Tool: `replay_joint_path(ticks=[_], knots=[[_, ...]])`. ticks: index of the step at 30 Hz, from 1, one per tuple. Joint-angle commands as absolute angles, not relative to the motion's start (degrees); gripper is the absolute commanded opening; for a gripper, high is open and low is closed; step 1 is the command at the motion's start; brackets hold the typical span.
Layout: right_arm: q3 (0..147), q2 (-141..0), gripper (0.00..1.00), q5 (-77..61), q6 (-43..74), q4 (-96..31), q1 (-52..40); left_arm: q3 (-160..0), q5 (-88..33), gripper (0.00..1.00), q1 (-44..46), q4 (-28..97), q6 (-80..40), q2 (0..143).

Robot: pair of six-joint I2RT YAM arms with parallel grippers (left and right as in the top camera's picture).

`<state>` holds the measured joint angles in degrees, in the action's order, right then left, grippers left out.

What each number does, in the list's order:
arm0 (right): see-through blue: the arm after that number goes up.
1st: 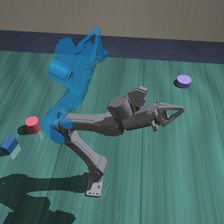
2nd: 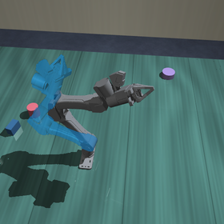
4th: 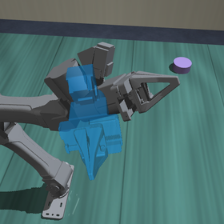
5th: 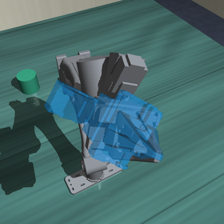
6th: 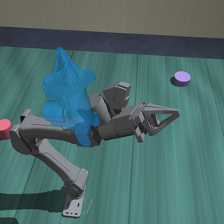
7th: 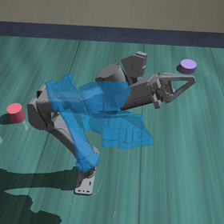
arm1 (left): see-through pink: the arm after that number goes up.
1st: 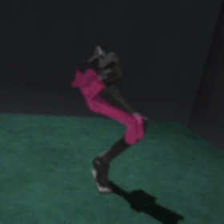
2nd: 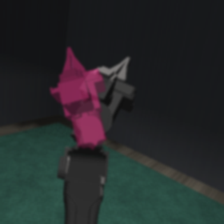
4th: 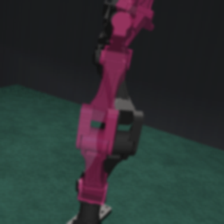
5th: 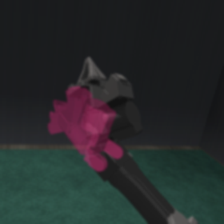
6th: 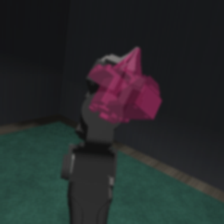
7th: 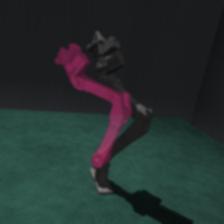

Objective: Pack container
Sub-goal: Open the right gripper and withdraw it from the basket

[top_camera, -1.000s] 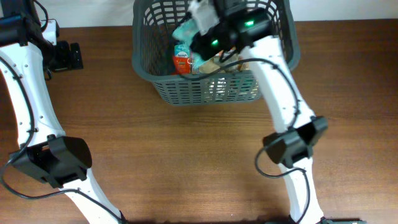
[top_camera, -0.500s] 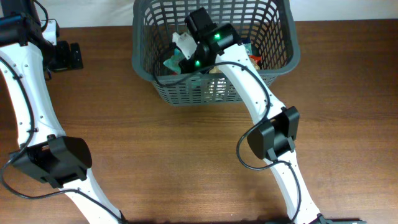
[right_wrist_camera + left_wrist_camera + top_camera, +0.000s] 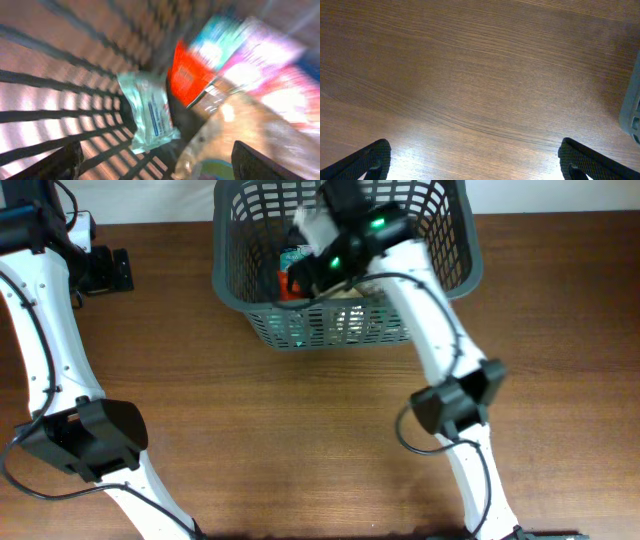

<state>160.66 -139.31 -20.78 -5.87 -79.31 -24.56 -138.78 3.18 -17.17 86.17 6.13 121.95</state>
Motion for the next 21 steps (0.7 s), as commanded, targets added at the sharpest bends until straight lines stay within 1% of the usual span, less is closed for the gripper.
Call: replay_joint_path(ticks=[1, 5, 7, 11, 14, 18, 19, 20, 21], knots=[[166.0, -127.8, 0.88, -22.1, -2.2, -79.4, -20.2, -138.8, 2.8, 0.99, -17.4, 86.2, 5.4, 122.0], [166.5, -120.9, 0.87, -21.8, -0.9, -80.0, -13.6, -138.8, 2.8, 0.99, -17.4, 86.2, 5.4, 122.0], [166.5, -118.7, 0.84, -19.7, 0.8, -80.9, -10.2, -138.8, 2.7, 0.99, -17.4, 86.2, 5.4, 122.0], [166.5, -116.7, 0.86, -4.9, 5.1, -86.2, -2.6, -138.8, 2.8, 0.99, -17.4, 86.2, 5.4, 122.0], [165.9, -117.3, 0.84, 4.9, 5.2, -91.4, 2.8, -138.8, 2.8, 0.99, -17.4, 86.2, 5.4, 122.0], [163.6, -118.5, 0.84, 5.2, 6.7, -93.1, 10.7, -138.8, 2.8, 0.99, -17.4, 86.2, 5.4, 122.0], [162.6, -118.5, 0.85, 5.2, 6.7, -93.0, 12.5, -138.8, 2.8, 0.99, -17.4, 86.2, 5.4, 122.0], [161.7, -118.5, 0.91, 5.0, 6.7, -93.1, 14.2, -138.8, 2.8, 0.99, -17.4, 86.2, 5.4, 122.0], [161.4, -118.5, 0.95, 4.3, 6.8, -93.3, 15.4, -138.8, 2.8, 0.99, -17.4, 86.2, 5.4, 122.0]])
